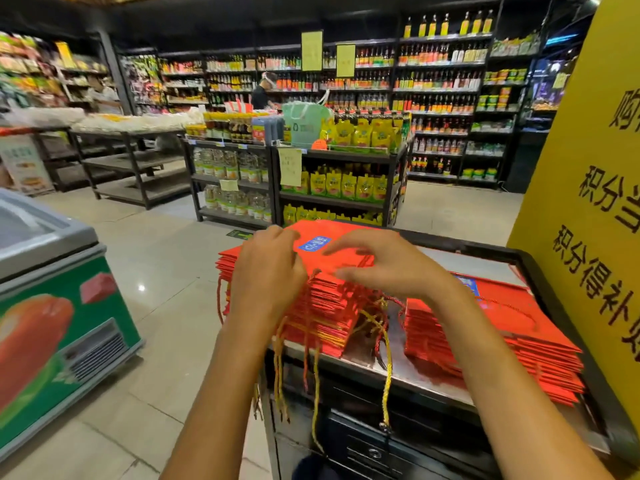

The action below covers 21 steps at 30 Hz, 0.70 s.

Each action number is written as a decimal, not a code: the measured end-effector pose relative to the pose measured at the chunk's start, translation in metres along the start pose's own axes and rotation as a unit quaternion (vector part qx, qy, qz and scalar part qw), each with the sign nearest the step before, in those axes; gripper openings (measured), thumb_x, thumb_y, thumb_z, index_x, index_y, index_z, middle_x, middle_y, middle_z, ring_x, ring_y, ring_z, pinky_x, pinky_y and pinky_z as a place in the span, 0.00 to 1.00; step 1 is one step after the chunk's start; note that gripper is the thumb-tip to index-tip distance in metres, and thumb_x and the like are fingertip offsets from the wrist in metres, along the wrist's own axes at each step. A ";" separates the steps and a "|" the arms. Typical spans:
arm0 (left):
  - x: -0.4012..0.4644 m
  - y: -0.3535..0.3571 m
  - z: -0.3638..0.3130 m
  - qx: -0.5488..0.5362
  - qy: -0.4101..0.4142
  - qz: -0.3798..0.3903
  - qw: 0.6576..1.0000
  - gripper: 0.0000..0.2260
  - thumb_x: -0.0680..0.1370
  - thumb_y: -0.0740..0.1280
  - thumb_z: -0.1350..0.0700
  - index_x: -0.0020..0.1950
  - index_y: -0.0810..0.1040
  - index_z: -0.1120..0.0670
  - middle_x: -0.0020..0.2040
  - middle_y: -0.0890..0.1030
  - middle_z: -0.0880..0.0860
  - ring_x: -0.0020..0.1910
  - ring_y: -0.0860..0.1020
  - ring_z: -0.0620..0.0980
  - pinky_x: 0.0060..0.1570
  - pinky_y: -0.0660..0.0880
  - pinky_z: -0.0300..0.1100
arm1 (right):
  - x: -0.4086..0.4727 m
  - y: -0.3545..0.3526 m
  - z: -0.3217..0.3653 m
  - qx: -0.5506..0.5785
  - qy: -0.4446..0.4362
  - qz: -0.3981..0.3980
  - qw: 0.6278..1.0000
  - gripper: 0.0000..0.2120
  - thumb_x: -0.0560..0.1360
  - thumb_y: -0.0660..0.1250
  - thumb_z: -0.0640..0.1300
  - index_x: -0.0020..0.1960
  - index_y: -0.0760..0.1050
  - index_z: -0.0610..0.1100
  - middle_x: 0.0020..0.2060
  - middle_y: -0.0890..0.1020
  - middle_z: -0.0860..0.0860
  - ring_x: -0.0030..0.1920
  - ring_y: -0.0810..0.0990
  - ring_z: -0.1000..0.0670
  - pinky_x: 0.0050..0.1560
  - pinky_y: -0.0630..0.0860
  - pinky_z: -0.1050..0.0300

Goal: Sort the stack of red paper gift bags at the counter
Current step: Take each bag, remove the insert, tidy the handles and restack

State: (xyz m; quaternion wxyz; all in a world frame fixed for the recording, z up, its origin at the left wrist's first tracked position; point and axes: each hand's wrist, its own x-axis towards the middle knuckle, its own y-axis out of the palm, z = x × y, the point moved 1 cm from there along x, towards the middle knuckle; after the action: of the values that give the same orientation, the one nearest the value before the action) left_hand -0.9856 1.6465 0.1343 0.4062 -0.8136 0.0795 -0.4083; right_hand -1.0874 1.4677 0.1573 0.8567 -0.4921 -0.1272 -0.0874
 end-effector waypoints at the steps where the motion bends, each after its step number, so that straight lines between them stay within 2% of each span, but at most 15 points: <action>1: 0.001 -0.001 0.020 0.032 -0.022 0.022 0.999 0.18 0.78 0.63 0.59 0.66 0.80 0.57 0.60 0.81 0.57 0.60 0.77 0.59 0.63 0.72 0.56 | 0.008 0.006 0.007 -0.005 -0.019 0.031 0.999 0.18 0.76 0.75 0.48 0.65 0.80 0.56 0.64 0.80 0.62 0.66 0.75 0.60 0.68 0.72 0.55; 3: -0.001 0.000 0.050 0.062 -0.042 0.071 0.995 0.16 0.81 0.61 0.55 0.67 0.80 0.55 0.66 0.79 0.55 0.68 0.72 0.56 0.74 0.61 0.60 | 0.023 0.017 0.017 -0.053 -0.042 0.094 0.993 0.19 0.74 0.76 0.48 0.64 0.79 0.57 0.62 0.79 0.59 0.63 0.75 0.58 0.65 0.72 0.54; 5: -0.008 0.002 0.067 0.044 -0.044 0.109 0.992 0.16 0.84 0.59 0.54 0.67 0.80 0.53 0.68 0.78 0.52 0.73 0.69 0.53 0.78 0.52 0.62 | 0.032 0.026 0.023 -0.114 -0.058 0.138 0.982 0.18 0.73 0.76 0.48 0.62 0.79 0.58 0.57 0.77 0.55 0.58 0.74 0.56 0.60 0.74 0.52; 6: -0.012 0.003 0.071 0.031 -0.036 0.112 0.993 0.16 0.84 0.59 0.53 0.67 0.80 0.52 0.69 0.78 0.51 0.73 0.69 0.52 0.78 0.51 0.61 | 0.034 0.029 0.026 -0.135 -0.060 0.148 0.978 0.17 0.73 0.76 0.48 0.60 0.78 0.58 0.55 0.75 0.54 0.56 0.74 0.55 0.56 0.75 0.52; 8: -0.022 0.005 0.077 0.010 -0.011 0.086 0.996 0.15 0.84 0.61 0.54 0.68 0.80 0.52 0.68 0.79 0.51 0.69 0.73 0.51 0.76 0.59 0.56 | 0.036 0.032 0.030 -0.165 -0.067 0.150 0.973 0.11 0.74 0.75 0.47 0.54 0.78 0.55 0.50 0.73 0.54 0.51 0.74 0.53 0.50 0.75 0.53; 10: -0.031 0.005 0.079 -0.014 0.013 0.046 0.999 0.14 0.82 0.65 0.57 0.66 0.82 0.53 0.65 0.80 0.52 0.66 0.74 0.52 0.68 0.67 0.48 | 0.035 0.035 0.031 -0.174 -0.092 0.139 0.971 0.06 0.75 0.73 0.46 0.49 0.77 0.53 0.46 0.74 0.55 0.47 0.74 0.53 0.46 0.73 0.53; 12: -0.040 0.005 0.080 -0.032 0.031 0.024 0.999 0.13 0.81 0.68 0.59 0.65 0.83 0.54 0.62 0.81 0.52 0.64 0.72 0.50 0.63 0.68 0.42 | 0.033 0.037 0.029 -0.123 -0.108 0.118 0.979 0.05 0.76 0.72 0.46 0.47 0.77 0.52 0.44 0.77 0.54 0.44 0.75 0.55 0.44 0.74 0.55; 14: -0.049 0.004 0.081 -0.040 0.040 0.008 0.998 0.13 0.80 0.69 0.60 0.64 0.84 0.53 0.61 0.81 0.51 0.64 0.72 0.49 0.63 0.69 0.42 | 0.031 0.037 0.026 -0.009 -0.091 0.086 0.992 0.05 0.77 0.73 0.43 0.49 0.77 0.49 0.43 0.81 0.52 0.43 0.78 0.55 0.43 0.74 0.60; 15: -0.053 0.002 0.082 -0.045 0.044 -0.002 0.998 0.13 0.80 0.69 0.59 0.64 0.84 0.53 0.60 0.81 0.50 0.63 0.72 0.48 0.62 0.70 0.43 | 0.031 0.036 0.026 0.057 -0.079 0.071 0.993 0.05 0.77 0.72 0.40 0.49 0.77 0.46 0.43 0.83 0.50 0.43 0.81 0.54 0.43 0.76 0.58; 18: -0.065 -0.003 0.083 -0.067 0.054 -0.025 0.996 0.14 0.80 0.66 0.54 0.63 0.84 0.51 0.59 0.82 0.48 0.62 0.74 0.48 0.62 0.71 0.43 | 0.030 0.032 0.025 0.215 -0.041 0.029 0.975 0.10 0.77 0.68 0.31 0.54 0.74 0.42 0.40 0.83 0.40 0.40 0.84 0.42 0.42 0.79 0.44; 20: -0.072 -0.004 0.085 -0.066 0.057 -0.030 0.996 0.15 0.81 0.64 0.49 0.64 0.84 0.50 0.60 0.82 0.47 0.64 0.74 0.48 0.64 0.72 0.46 | 0.034 0.032 0.022 0.229 -0.001 0.015 0.973 0.17 0.75 0.66 0.28 0.58 0.73 0.46 0.41 0.81 0.38 0.35 0.82 0.43 0.36 0.77 0.47; 21: -0.076 -0.004 0.085 -0.067 0.055 -0.034 0.996 0.16 0.81 0.64 0.48 0.64 0.84 0.50 0.60 0.83 0.46 0.64 0.75 0.47 0.65 0.73 0.49 | 0.038 0.033 0.020 0.189 0.020 0.002 0.982 0.20 0.74 0.65 0.29 0.59 0.73 0.48 0.41 0.81 0.40 0.33 0.81 0.47 0.34 0.77 0.50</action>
State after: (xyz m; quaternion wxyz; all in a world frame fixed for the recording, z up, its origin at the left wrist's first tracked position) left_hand -0.9738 1.7346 0.0630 0.3315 -0.8175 0.1014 -0.4598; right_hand -1.0447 1.5005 0.1516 0.9370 -0.3195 -0.1231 -0.0695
